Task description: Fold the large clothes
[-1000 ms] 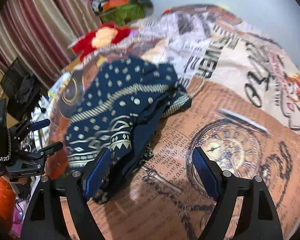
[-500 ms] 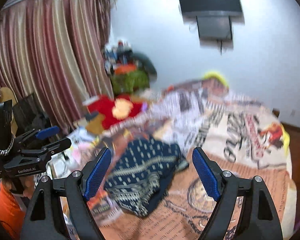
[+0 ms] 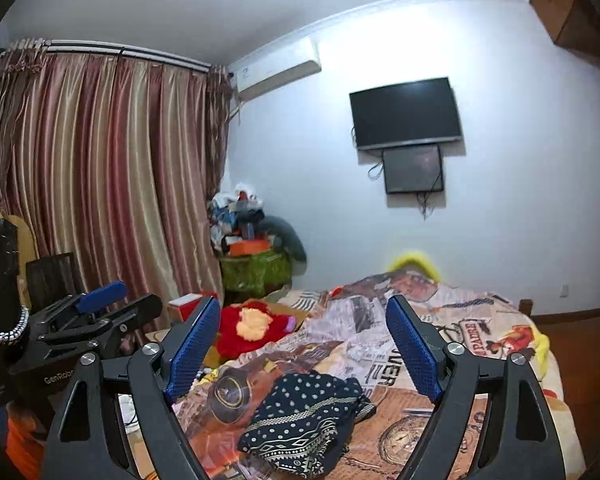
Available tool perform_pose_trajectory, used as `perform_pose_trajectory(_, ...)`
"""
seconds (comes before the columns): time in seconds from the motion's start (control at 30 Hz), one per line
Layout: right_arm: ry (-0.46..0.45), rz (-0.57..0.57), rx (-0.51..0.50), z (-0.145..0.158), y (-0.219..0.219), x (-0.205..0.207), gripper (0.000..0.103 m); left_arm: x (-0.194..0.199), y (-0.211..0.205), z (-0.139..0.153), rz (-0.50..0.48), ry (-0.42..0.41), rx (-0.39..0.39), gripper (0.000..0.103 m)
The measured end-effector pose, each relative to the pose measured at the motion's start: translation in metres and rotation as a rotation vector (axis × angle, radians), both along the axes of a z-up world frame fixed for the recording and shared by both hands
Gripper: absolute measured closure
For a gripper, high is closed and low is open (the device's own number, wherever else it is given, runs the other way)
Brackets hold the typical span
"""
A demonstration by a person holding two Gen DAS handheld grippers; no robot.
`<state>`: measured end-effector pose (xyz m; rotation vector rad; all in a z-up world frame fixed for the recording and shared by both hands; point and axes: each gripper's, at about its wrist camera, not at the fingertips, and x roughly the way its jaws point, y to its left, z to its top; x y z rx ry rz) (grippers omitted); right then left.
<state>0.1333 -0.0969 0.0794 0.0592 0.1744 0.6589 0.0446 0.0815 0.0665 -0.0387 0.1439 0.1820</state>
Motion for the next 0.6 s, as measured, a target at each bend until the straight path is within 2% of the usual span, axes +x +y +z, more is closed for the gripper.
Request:
perform_pose_trajectory(0.1,-0.013,-0.035,-0.008,-0.003,-0.002,-0.012,0.004,-0.006,-0.006,-0.003,-0.007,0.002,0.005,0.015)
perform_pose_trajectory(0.2,0.000,-0.049,-0.017,-0.005,-0.007,-0.018,0.000,-0.011,-0.008,-0.006,-0.003,0.001,-0.004,0.013)
perform_pose_trajectory(0.6,0.037,-0.071,0.001,-0.010,-0.016,-0.024,0.000,-0.015,-0.007,-0.015,-0.015,0.026,-0.049,0.011)
